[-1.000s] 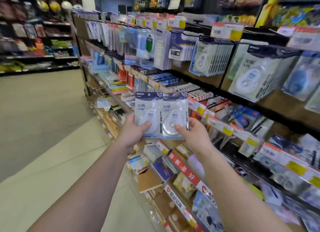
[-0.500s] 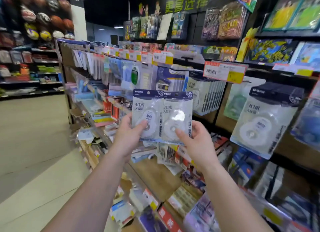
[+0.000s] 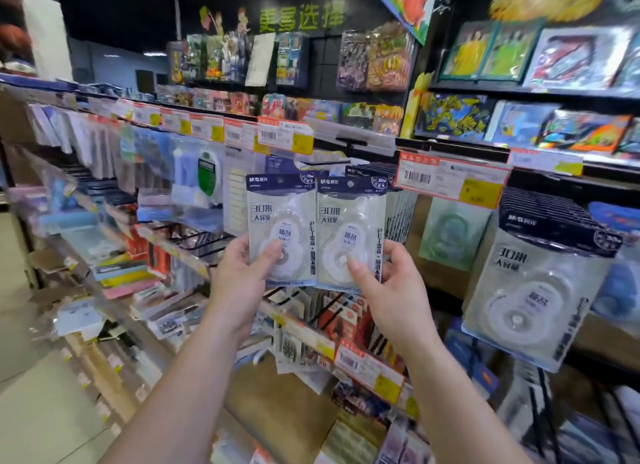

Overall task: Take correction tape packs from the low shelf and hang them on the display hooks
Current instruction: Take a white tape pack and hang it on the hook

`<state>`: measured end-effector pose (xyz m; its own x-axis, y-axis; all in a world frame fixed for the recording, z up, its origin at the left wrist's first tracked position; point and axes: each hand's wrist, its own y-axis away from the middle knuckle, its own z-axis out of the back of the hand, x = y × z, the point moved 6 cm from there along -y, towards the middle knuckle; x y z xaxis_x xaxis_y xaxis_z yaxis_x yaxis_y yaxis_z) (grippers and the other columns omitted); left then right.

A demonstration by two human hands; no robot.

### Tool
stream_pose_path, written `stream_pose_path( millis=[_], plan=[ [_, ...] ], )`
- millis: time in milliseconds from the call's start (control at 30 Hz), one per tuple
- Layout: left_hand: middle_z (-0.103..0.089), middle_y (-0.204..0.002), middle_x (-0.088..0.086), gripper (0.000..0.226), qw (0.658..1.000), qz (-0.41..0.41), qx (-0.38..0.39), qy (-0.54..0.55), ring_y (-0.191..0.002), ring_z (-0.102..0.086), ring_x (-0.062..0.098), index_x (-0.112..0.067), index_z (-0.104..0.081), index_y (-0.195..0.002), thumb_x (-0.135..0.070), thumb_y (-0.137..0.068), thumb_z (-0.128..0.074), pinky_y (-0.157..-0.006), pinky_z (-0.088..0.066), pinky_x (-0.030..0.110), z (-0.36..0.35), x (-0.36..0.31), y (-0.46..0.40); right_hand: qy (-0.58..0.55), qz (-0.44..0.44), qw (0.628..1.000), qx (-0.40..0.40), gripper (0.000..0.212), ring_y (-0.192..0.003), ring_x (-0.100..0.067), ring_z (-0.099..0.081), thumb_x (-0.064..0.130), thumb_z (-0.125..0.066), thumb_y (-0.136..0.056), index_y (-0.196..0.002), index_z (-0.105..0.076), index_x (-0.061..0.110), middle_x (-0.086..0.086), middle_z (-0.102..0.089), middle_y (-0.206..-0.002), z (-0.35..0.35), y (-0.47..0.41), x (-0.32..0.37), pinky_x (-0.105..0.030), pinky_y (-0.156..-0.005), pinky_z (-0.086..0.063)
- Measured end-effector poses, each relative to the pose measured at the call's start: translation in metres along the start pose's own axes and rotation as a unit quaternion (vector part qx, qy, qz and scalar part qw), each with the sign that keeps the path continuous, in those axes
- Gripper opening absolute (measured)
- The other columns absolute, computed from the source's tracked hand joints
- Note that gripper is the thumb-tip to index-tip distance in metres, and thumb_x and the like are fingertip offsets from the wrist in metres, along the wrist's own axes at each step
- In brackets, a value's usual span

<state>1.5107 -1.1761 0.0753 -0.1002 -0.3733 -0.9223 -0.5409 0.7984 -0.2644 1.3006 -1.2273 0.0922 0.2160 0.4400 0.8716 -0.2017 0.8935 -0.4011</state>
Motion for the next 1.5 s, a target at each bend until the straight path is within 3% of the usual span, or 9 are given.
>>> stream_pose_path(
  millis=[233,567,700,800,900,1000,1167,1333,1500],
  plan=[
    [-0.074,-0.113,0.007,0.054,0.994,0.025,0.089,0.056,-0.109,-0.068,0.03,-0.015,-0.057,-0.126,-0.035,-0.078,-0.071,-0.101,-0.048,0.058,-0.002,0.011,-0.033,0.019,-0.024,0.996,-0.08,0.077,-0.118,-0.014,-0.062,0.075,-0.066,-0.068,-0.131,-0.046,0.036,0.01,-0.066,-0.125,-0.008,-0.008,-0.002,-0.046,-0.096,-0.053],
    [-0.076,-0.105,0.002,0.024,0.983,0.074,0.148,0.08,-0.104,-0.07,0.024,-0.018,-0.059,-0.117,-0.017,-0.093,-0.063,-0.098,-0.052,0.048,0.003,0.032,-0.057,0.063,-0.043,0.985,-0.155,0.063,-0.108,-0.01,-0.066,0.06,-0.067,-0.08,-0.133,-0.047,0.033,0.009,-0.07,-0.115,-0.013,-0.008,-0.008,-0.042,-0.092,-0.056],
    [-0.076,-0.104,0.001,0.02,0.98,0.081,0.166,0.08,-0.103,-0.07,0.023,-0.021,-0.06,-0.112,-0.014,-0.093,-0.063,-0.097,-0.052,0.046,0.0,0.038,-0.059,0.093,-0.06,0.98,-0.164,0.04,-0.092,-0.007,-0.067,0.056,-0.064,-0.086,-0.117,-0.056,0.033,0.01,-0.071,-0.1,-0.015,-0.009,-0.013,-0.033,-0.081,-0.055],
    [-0.076,-0.102,-0.001,0.02,0.975,0.086,0.192,0.072,-0.1,-0.07,0.02,-0.024,-0.06,-0.112,-0.016,-0.094,-0.063,-0.094,-0.052,0.043,-0.002,0.04,-0.062,0.11,-0.09,0.973,-0.182,0.053,-0.092,-0.012,-0.068,0.071,-0.055,-0.082,-0.113,-0.06,0.029,0.008,-0.07,-0.1,-0.019,-0.009,-0.021,-0.036,-0.079,-0.056],
    [-0.076,-0.106,0.001,0.027,0.971,0.089,0.211,0.07,-0.1,-0.07,0.02,-0.021,-0.059,-0.12,-0.018,-0.093,-0.063,-0.09,-0.052,0.041,-0.003,0.039,-0.064,0.121,-0.098,0.968,-0.198,0.026,-0.081,-0.019,-0.068,0.057,-0.054,-0.092,-0.091,-0.057,0.031,0.001,-0.069,-0.085,-0.019,-0.01,-0.021,-0.039,-0.069,-0.053],
    [-0.076,-0.104,0.001,0.028,0.968,0.085,0.224,0.075,-0.095,-0.071,0.017,-0.019,-0.059,-0.121,-0.018,-0.093,-0.062,-0.084,-0.051,0.037,-0.005,0.039,-0.066,0.107,-0.105,0.969,-0.199,0.021,-0.085,-0.013,-0.069,0.058,-0.053,-0.091,-0.091,-0.055,0.037,0.012,-0.066,-0.086,-0.02,-0.013,-0.024,-0.03,-0.069,-0.051],
    [-0.076,-0.105,0.003,0.024,0.966,0.082,0.234,0.073,-0.101,-0.071,0.022,-0.018,-0.06,-0.118,-0.016,-0.094,-0.06,-0.092,-0.053,0.043,-0.009,0.038,-0.065,0.088,-0.12,0.97,-0.194,0.083,-0.106,-0.016,-0.067,0.083,-0.045,-0.074,-0.126,-0.056,0.02,0.007,-0.068,-0.117,-0.026,-0.021,-0.03,-0.04,-0.091,-0.054],
    [-0.076,-0.104,0.005,0.021,0.965,0.075,0.238,0.073,-0.102,-0.07,0.025,-0.02,-0.061,-0.114,-0.014,-0.094,-0.06,-0.094,-0.054,0.045,-0.014,0.037,-0.067,0.084,-0.121,0.968,-0.201,0.051,-0.095,-0.016,-0.069,0.067,-0.05,-0.088,-0.11,-0.06,0.023,0.007,-0.069,-0.102,-0.024,-0.027,-0.031,-0.039,-0.083,-0.055],
    [-0.076,-0.107,0.003,0.03,0.961,0.073,0.257,0.07,-0.102,-0.071,0.022,-0.016,-0.058,-0.123,-0.017,-0.093,-0.061,-0.087,-0.054,0.039,-0.017,0.038,-0.066,0.078,-0.133,0.967,-0.204,0.054,-0.098,-0.014,-0.068,0.069,-0.05,-0.087,-0.115,-0.06,0.024,0.007,-0.068,-0.105,-0.022,-0.029,-0.034,-0.032,-0.075,-0.052]
  ],
)
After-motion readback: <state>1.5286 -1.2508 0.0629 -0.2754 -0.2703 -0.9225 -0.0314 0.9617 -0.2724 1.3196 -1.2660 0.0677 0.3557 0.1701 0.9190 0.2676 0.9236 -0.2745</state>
